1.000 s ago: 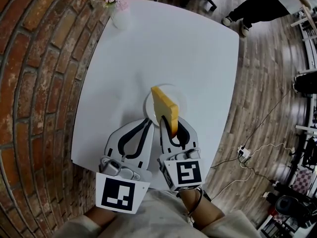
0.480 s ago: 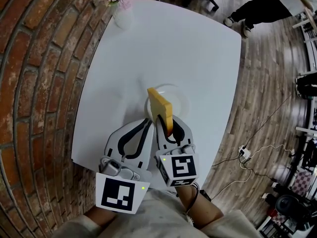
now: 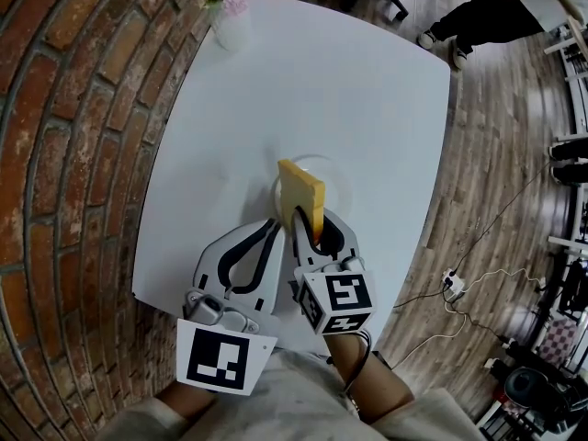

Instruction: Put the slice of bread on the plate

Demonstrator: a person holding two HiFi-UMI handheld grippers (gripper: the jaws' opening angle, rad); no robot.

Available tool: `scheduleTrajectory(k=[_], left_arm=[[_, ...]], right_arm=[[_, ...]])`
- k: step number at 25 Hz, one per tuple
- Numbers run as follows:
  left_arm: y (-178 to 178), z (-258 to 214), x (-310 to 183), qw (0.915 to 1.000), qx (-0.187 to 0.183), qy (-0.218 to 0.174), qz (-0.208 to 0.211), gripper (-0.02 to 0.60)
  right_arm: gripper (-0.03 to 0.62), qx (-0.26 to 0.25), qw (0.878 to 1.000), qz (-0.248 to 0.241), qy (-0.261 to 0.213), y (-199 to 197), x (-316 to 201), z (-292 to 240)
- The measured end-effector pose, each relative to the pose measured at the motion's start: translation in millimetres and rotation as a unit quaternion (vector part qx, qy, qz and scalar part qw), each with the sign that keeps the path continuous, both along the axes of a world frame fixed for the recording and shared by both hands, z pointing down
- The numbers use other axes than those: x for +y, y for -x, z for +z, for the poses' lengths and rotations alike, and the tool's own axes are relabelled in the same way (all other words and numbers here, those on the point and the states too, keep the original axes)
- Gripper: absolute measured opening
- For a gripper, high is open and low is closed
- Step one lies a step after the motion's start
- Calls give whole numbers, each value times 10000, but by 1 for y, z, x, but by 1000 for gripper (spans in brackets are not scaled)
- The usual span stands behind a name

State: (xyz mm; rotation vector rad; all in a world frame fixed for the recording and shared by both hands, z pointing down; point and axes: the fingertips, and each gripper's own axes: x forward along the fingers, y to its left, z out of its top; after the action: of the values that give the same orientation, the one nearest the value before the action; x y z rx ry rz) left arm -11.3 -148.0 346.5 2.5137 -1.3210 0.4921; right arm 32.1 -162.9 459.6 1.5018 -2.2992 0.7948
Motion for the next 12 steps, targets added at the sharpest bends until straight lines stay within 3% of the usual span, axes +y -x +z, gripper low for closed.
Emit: scheduleTrajectory(k=[7, 12], left_arm=[[-1, 0, 0, 10000, -10, 9, 26, 25], [-2, 1, -1, 10000, 2, 21, 14, 25]], right_arm=[[103, -104, 9999, 73, 104, -8, -7, 6], [110, 213, 9998, 18, 2, -11, -10, 8]])
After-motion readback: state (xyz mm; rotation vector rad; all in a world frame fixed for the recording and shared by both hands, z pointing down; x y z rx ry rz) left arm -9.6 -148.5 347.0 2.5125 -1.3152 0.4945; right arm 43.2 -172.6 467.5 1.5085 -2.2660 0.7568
